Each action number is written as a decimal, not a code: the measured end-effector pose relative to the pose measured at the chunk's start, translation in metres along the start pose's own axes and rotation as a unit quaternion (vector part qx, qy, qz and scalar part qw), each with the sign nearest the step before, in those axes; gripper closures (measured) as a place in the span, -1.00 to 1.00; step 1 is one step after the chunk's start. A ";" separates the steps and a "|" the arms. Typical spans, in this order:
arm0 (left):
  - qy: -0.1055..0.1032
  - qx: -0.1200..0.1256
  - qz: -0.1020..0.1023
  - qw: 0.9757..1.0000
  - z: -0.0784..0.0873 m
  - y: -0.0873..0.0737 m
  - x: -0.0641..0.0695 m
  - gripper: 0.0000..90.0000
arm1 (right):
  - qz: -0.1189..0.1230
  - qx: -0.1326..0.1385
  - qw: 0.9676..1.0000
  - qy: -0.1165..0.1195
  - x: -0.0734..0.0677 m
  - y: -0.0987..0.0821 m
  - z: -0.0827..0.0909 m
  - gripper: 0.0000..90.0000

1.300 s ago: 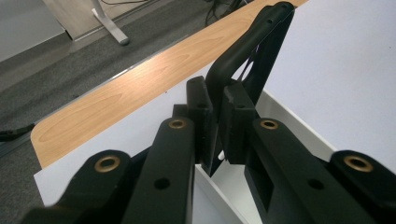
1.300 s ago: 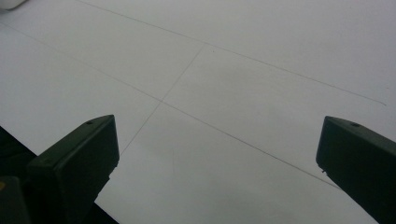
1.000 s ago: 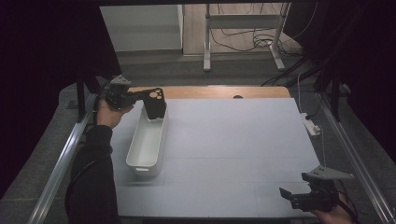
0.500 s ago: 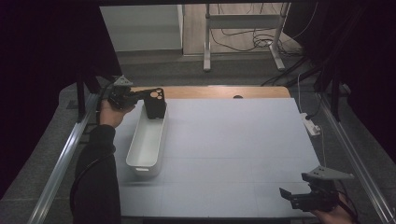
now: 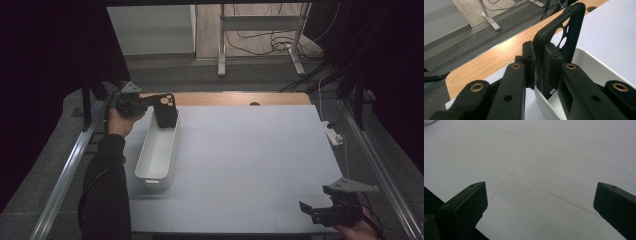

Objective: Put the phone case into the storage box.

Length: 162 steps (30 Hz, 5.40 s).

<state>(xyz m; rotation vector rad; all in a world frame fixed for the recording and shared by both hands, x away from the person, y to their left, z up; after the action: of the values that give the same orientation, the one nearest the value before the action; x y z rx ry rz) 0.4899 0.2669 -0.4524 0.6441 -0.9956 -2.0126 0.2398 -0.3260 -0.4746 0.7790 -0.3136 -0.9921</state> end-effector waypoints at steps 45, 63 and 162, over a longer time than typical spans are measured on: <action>-0.023 -0.030 0.102 0.994 0.024 -0.017 0.011 -0.46 | 0.007 0.004 1.000 0.001 -0.002 0.000 0.001 -1.00; -0.043 -0.025 0.116 0.992 0.042 -0.026 0.034 -0.87 | 0.008 0.004 1.000 0.001 -0.002 0.000 0.001 -1.00; -0.062 0.004 0.081 0.995 0.122 -0.070 0.155 -1.00 | 0.015 -0.001 1.000 0.010 -0.004 0.000 0.000 -1.00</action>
<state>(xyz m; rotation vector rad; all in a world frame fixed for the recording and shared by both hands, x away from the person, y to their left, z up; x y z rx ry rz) 0.2869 0.2183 -0.4558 0.4319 -1.0942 -1.9248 0.2378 -0.3231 -0.4741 0.7810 -0.3062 -0.9553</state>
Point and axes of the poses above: each handheld gripper's, and its own axes: z roughly backward along the jaws, y roughly out of its top, x roughly to its right, the point moved 3 cm from there along -z, roughly forward along the jaws, and after that the axes turned 2 degrees about -z, right-handed, at the moved point
